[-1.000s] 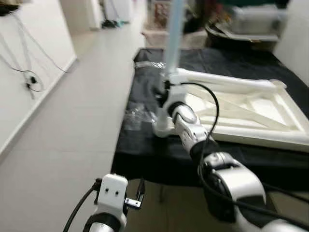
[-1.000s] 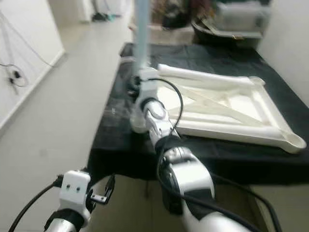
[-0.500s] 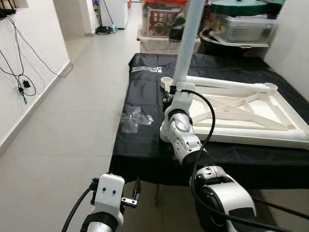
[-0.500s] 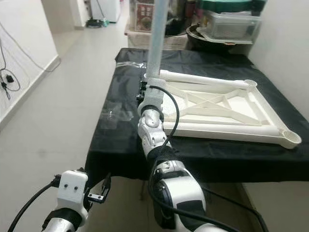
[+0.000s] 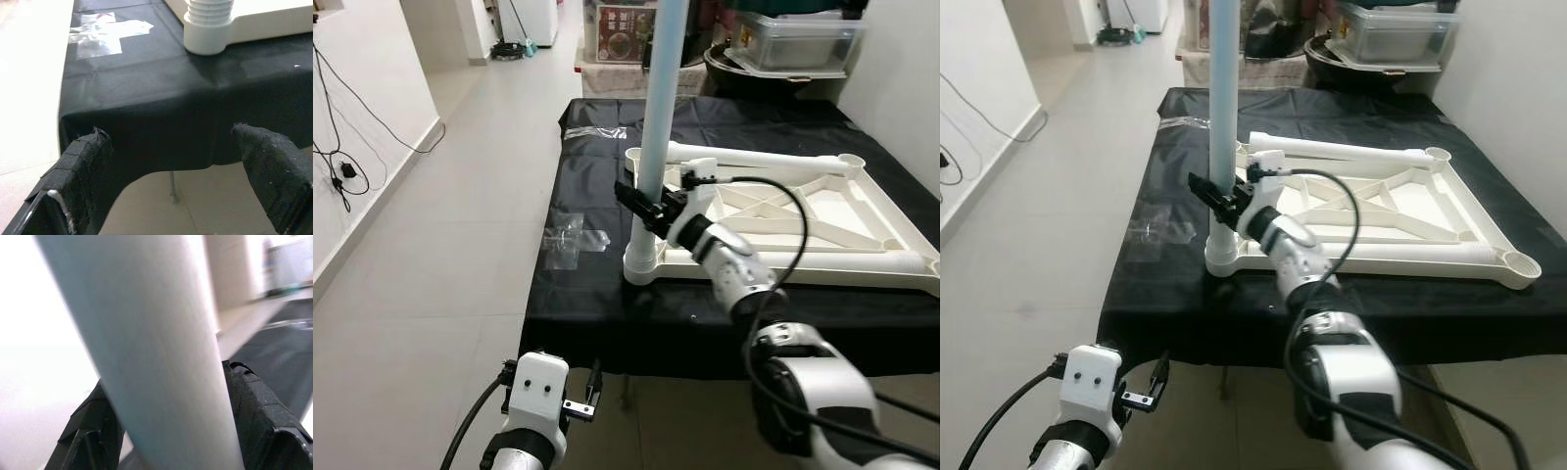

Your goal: Building children table

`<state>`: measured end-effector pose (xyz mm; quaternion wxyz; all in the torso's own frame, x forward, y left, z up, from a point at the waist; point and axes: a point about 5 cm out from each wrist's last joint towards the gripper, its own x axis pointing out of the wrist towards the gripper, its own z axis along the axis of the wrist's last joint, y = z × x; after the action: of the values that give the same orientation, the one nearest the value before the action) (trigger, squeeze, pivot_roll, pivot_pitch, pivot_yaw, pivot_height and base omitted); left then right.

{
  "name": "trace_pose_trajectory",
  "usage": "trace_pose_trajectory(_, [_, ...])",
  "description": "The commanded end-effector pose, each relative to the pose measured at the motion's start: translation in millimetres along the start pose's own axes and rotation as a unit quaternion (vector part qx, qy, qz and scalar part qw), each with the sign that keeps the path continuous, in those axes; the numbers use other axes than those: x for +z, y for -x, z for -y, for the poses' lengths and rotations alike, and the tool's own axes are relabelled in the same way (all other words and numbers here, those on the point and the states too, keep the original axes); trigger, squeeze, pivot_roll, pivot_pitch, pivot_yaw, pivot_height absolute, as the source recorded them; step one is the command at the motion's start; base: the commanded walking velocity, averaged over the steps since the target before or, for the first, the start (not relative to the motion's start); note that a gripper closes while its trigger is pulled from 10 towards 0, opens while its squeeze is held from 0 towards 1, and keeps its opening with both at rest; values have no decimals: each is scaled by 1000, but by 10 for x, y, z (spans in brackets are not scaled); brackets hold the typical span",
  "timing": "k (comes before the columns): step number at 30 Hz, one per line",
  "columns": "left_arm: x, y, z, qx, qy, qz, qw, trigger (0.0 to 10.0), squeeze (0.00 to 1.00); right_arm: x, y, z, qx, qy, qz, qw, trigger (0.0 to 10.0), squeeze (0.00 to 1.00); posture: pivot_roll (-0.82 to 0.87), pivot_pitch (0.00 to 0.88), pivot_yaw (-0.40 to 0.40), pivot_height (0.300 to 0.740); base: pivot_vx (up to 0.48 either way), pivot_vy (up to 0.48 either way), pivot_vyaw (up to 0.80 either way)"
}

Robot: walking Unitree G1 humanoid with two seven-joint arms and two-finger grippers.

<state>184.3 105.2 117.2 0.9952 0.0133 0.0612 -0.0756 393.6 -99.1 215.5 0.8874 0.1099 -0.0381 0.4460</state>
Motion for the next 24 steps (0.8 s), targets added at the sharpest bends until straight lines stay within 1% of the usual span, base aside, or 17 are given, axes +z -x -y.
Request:
trace_pose_trajectory(1, [-21,11,13,0,2,-4,1000,10000,0,-131,-105,-189,97,-20,-45,994,10000,0,137,98,-22,740,0,0,0])
trace_pose_trajectory(2, [-18,19,18,-1,3,-4,1000,10000,0,-188,-82,-266,173,-3,-87,981,10000,0,144,102,-24,740,0,0,0])
trace_pose_trajectory(3, [-15,24,21,-1,3,-4,1000,10000,0,-234,-59,-319,225,5,-116,967,10000,0,144,102,-24,740,0,0,0])
trace_pose_trajectory(4, [-13,30,26,-1,3,-4,1000,10000,0,-277,-67,-358,251,16,-140,958,10000,0,149,103,-28,740,0,0,0])
trace_pose_trajectory(8, [3,39,28,0,1,3,1000,10000,0,-300,-112,-407,266,25,-153,951,10000,0,155,104,-30,740,0,0,0])
trace_pose_trajectory(11, [115,80,27,10,-23,49,998,10000,0,-267,-200,-494,292,15,-152,944,10000,0,154,102,-32,740,0,0,0])
trace_pose_trajectory(12, [115,80,27,10,-23,49,998,10000,0,-267,-200,-494,292,15,-152,944,10000,0,154,102,-32,740,0,0,0])
trace_pose_trajectory(13, [166,95,23,17,-33,69,997,10000,0,-269,-222,-507,289,15,-152,945,1922,0,152,99,-41,740,0,0,0])
trace_pose_trajectory(14, [230,123,21,29,-47,97,994,10000,0,-290,-249,-518,275,20,-147,950,0,0,151,94,-48,740,0,0,0])
trace_pose_trajectory(17, [264,142,17,38,-61,111,991,10000,0,-305,-279,-499,237,19,-135,962,0,0,152,89,-49,740,0,0,0])
trace_pose_trajectory(18, [264,142,17,38,-61,111,991,10000,0,-305,-279,-499,237,19,-135,962,0,0,152,89,-49,740,0,0,0])
trace_pose_trajectory(19, [288,147,2,43,-67,118,990,10000,0,-319,-288,-477,210,21,-131,969,0,0,150,83,-51,740,0,0,0])
trace_pose_trajectory(20, [288,147,2,43,-67,118,990,10000,0,-319,-288,-477,210,21,-131,969,0,0,150,83,-51,740,0,0,0])
trace_pose_trajectory(21, [334,148,-30,54,-71,130,988,10000,0,-349,-295,-428,160,31,-128,978,0,0,149,81,-51,740,0,0,0])
trace_pose_trajectory(22, [334,148,-30,54,-71,130,988,10000,0,-349,-295,-428,160,31,-128,978,0,0,149,81,-51,740,0,0,0])
trace_pose_trajectory(23, [367,141,-55,63,-71,137,986,10000,0,-363,-302,-363,97,39,-121,987,0,0,143,73,-49,740,0,0,0])
trace_pose_trajectory(24, [367,141,-55,63,-71,137,986,10000,0,-363,-302,-363,97,39,-121,987,0,0,143,73,-49,740,0,0,0])
